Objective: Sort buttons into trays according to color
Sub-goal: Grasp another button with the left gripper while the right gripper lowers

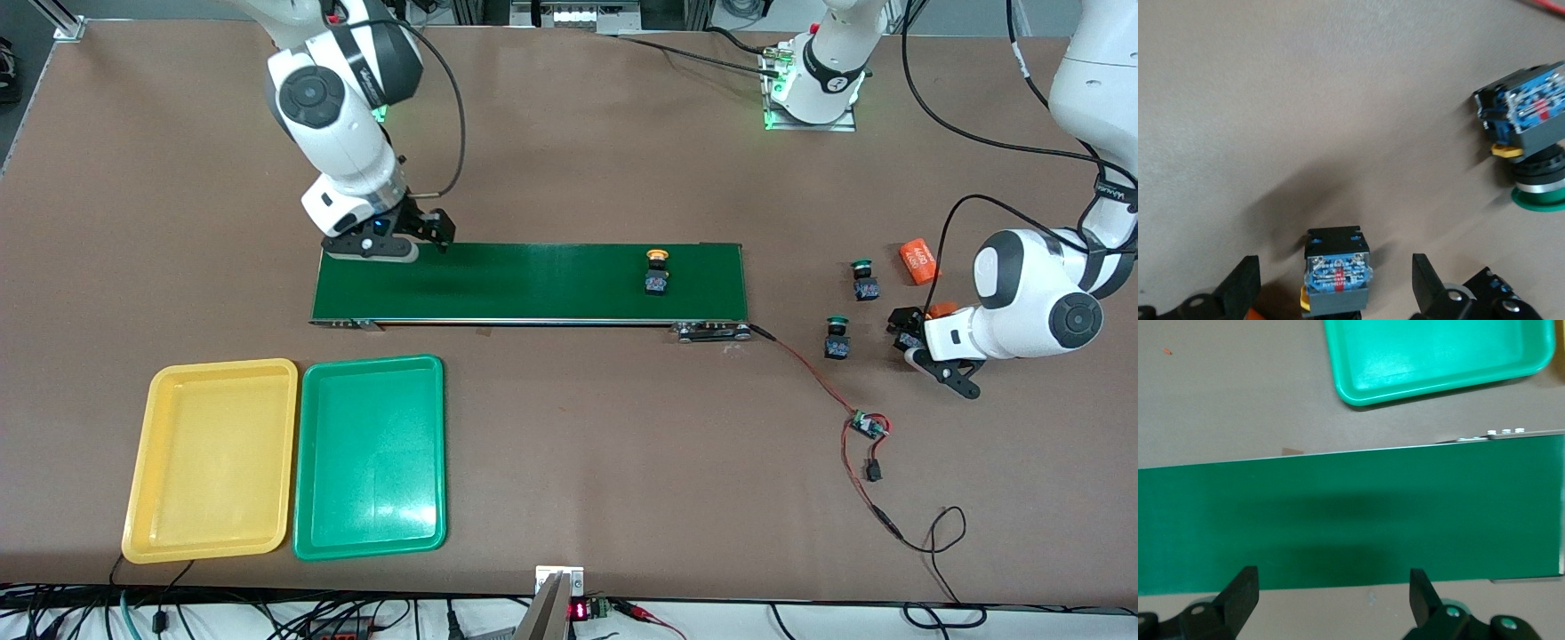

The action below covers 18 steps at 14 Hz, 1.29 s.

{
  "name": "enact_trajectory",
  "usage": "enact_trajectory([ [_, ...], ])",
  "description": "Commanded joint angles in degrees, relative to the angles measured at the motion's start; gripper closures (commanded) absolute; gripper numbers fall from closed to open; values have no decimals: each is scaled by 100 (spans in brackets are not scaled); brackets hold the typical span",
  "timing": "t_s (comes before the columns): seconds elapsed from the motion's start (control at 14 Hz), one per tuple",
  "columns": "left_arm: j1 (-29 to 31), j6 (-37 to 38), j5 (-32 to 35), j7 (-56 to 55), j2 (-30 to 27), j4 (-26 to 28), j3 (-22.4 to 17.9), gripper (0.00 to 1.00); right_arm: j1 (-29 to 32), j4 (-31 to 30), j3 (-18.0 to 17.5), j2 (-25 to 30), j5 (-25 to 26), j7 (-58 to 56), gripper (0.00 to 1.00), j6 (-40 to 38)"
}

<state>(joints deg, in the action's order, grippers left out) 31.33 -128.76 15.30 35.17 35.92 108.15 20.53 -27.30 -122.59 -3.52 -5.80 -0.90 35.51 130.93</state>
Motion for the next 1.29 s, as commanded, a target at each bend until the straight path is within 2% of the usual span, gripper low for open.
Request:
enact_trajectory([
  [0.0, 40, -18, 122, 95, 82, -40, 21, 8, -118, 481, 71, -658, 54, 255, 0, -50],
  [0.14, 40, -9, 122, 95, 64, 39, 21, 48, -144, 473, 80, -861, 63, 255, 0, 28],
  [0.29, 22, -9, 140, 139, 3, 39, 21, 81, -153, 482, 71, -1037, 116, 255, 0, 221],
  [0.36, 13, -9, 140, 470, -58, 39, 21, 94, -162, 482, 80, -1055, 107, 255, 0, 240],
  [0.43, 13, -9, 140, 856, -163, 39, 29, 98, -171, 482, 80, -1064, 107, 263, 0, 248],
  [0.57, -22, 35, 131, 1306, -497, 39, 30, 100, -171, 482, 71, -1064, 107, 263, 0, 257],
  [0.79, -284, 420, -140, 1072, -1138, 258, 117, 100, -188, 473, 71, -1073, 107, 263, 0, 389],
  [0.93, -749, 894, -736, 555, -1438, 242, 117, 100, -206, 464, 80, -1081, 116, 263, 0, 398],
  [1.22, -1838, 1002, -1002, -1454, -1580, 268, 222, 100, -188, 411, 80, -1108, 116, 263, 0, 468],
])
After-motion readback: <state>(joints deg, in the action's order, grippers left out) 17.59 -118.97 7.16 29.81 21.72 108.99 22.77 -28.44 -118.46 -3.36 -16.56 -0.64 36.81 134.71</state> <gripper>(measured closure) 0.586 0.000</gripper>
